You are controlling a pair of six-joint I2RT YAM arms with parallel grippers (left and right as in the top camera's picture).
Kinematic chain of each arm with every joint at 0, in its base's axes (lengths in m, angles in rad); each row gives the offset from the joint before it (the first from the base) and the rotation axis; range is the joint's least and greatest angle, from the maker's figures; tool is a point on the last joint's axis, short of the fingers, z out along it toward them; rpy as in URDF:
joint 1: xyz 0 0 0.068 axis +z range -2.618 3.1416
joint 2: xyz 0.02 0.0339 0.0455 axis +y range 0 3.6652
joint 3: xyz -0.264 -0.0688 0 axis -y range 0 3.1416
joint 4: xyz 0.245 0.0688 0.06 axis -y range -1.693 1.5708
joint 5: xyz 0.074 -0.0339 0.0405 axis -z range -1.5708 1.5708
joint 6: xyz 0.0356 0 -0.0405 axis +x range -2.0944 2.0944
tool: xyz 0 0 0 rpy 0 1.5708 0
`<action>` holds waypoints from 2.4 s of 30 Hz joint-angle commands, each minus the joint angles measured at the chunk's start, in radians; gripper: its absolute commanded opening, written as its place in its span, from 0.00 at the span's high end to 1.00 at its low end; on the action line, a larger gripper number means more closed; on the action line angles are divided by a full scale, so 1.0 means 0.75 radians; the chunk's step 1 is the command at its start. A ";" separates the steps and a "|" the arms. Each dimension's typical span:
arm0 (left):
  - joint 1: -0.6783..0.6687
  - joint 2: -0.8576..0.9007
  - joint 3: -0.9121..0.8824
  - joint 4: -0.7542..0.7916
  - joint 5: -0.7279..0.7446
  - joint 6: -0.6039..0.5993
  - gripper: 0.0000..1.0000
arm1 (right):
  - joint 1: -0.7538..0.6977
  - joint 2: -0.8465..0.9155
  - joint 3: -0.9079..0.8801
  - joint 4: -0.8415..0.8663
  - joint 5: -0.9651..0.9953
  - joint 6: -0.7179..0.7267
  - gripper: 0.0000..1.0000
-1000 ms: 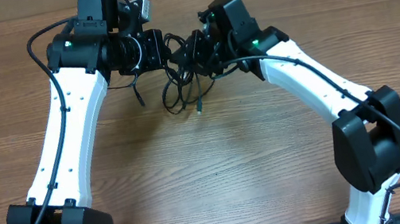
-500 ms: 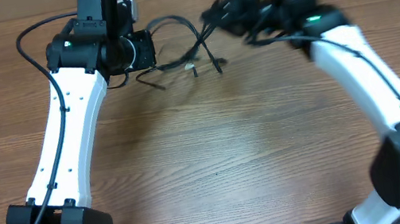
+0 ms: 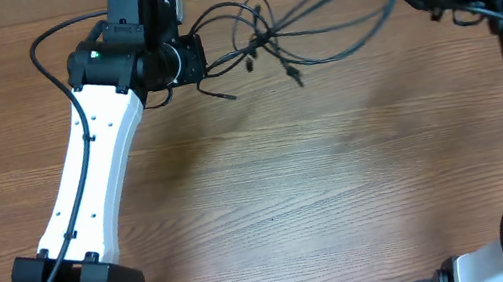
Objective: Untangle cables
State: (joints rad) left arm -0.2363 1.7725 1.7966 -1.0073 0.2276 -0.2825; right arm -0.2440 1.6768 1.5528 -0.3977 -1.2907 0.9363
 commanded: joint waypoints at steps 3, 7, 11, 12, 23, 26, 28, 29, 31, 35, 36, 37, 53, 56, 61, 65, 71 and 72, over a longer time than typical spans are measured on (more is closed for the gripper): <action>0.063 0.071 -0.013 -0.045 -0.209 0.023 0.96 | -0.107 -0.026 0.026 -0.519 0.733 -0.446 0.96; 0.063 0.071 -0.013 -0.042 -0.209 0.022 0.96 | -0.023 -0.025 0.026 -0.805 1.266 -0.528 0.96; 0.063 0.071 -0.013 -0.046 -0.207 0.021 0.96 | 0.129 -0.018 0.025 -0.943 1.417 -0.623 0.96; 0.063 0.071 -0.013 -0.047 -0.189 0.020 0.96 | 0.166 -0.018 0.025 -0.961 1.381 -0.667 0.96; 0.061 0.071 -0.013 -0.111 0.012 0.022 0.96 | 0.465 -0.003 0.025 -1.051 1.250 -0.786 0.96; 0.060 0.071 -0.013 -0.140 0.025 0.023 0.96 | 0.516 0.036 0.025 -1.053 1.245 -0.807 0.96; 0.061 0.071 -0.013 -0.150 0.028 0.026 0.96 | 0.527 0.071 0.025 -1.053 1.244 -0.807 0.96; 0.061 0.071 -0.013 -0.152 0.027 0.046 0.96 | 0.527 0.108 0.025 -1.054 1.241 -0.806 0.96; 0.063 0.071 -0.013 -0.141 0.023 0.071 0.96 | 0.514 0.183 0.025 -1.037 1.322 -0.779 0.95; 0.063 0.071 -0.013 -0.109 0.023 0.114 0.96 | 0.485 0.246 0.025 -0.987 1.338 -0.767 0.96; 0.063 0.071 -0.013 -0.102 0.025 0.127 0.96 | 0.479 0.252 0.025 -0.974 1.315 -0.783 0.96; 0.063 0.070 -0.013 -0.090 0.038 0.146 0.96 | 0.477 0.254 0.025 -0.955 1.254 -0.852 0.96; 0.061 -0.045 -0.003 0.074 0.387 0.246 0.96 | 0.564 0.249 0.261 -0.993 0.775 -1.485 0.19; 0.062 -0.087 -0.002 0.084 0.388 0.228 0.96 | 0.621 0.250 0.250 -0.946 0.776 -1.590 0.13; 0.062 -0.116 -0.002 0.067 0.429 0.227 0.96 | 0.734 0.267 0.250 -0.935 0.776 -1.802 0.11; 0.063 -0.114 -0.002 0.028 0.432 0.232 0.96 | 0.790 0.314 0.250 -0.915 0.782 -1.866 0.13; 0.063 -0.114 -0.002 0.006 0.459 0.232 0.96 | 0.820 0.440 0.250 -0.789 0.821 -1.852 0.16; 0.063 -0.114 -0.002 0.002 0.463 0.231 0.96 | 0.820 0.463 0.250 -0.752 0.828 -1.817 0.15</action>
State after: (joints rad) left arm -0.1951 1.7039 1.7889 -1.0042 0.5316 -0.1020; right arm 0.3687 1.9732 1.7294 -0.9955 -0.6868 -0.4294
